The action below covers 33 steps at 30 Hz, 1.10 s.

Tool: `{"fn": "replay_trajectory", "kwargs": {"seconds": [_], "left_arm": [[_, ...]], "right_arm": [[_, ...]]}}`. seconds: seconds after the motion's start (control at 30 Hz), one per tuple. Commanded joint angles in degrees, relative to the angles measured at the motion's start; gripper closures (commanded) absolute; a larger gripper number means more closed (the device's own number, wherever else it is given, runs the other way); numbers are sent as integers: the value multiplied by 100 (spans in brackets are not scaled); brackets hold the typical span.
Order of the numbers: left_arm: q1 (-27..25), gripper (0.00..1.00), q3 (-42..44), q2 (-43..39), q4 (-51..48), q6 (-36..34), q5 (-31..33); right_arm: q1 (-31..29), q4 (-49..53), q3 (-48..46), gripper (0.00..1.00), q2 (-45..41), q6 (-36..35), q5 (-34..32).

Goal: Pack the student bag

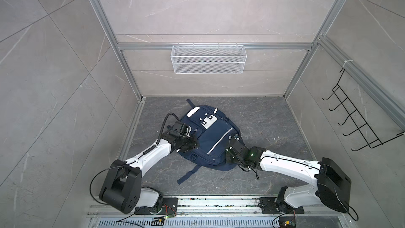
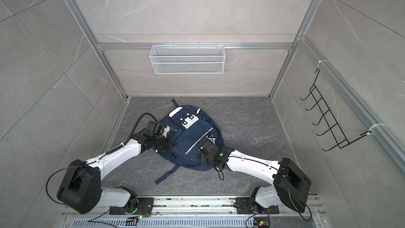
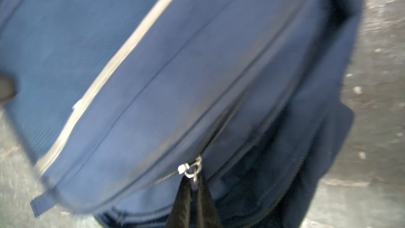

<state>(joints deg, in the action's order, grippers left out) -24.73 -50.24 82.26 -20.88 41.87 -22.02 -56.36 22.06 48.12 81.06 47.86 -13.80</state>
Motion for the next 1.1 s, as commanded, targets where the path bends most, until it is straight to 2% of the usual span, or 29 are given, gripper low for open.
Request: {"fn": "replay_trajectory", "kwargs": {"seconds": [0.0,0.17,0.27,0.5,0.7,1.07], "left_arm": [[179,85,-745,446,347,-209,449],[224,58,-1346,515,-44,-342,488],[224,51,-1200,105,-265,-398,607],[214,50,-8,-1300,-569,-209,518],[197,49,691,-2333,-864,112,540],[149,49,1310,-2311,9,786,96]], "right_arm": [[-529,109,421,100,502,212,-53],[-862,-318,1144,100,1272,193,343],[-937,-402,1589,100,1636,90,468],[-946,-588,2086,100,2080,-65,720],[-947,-754,2075,100,2131,-70,808],[-981,-930,2000,100,2159,-32,975]]}}
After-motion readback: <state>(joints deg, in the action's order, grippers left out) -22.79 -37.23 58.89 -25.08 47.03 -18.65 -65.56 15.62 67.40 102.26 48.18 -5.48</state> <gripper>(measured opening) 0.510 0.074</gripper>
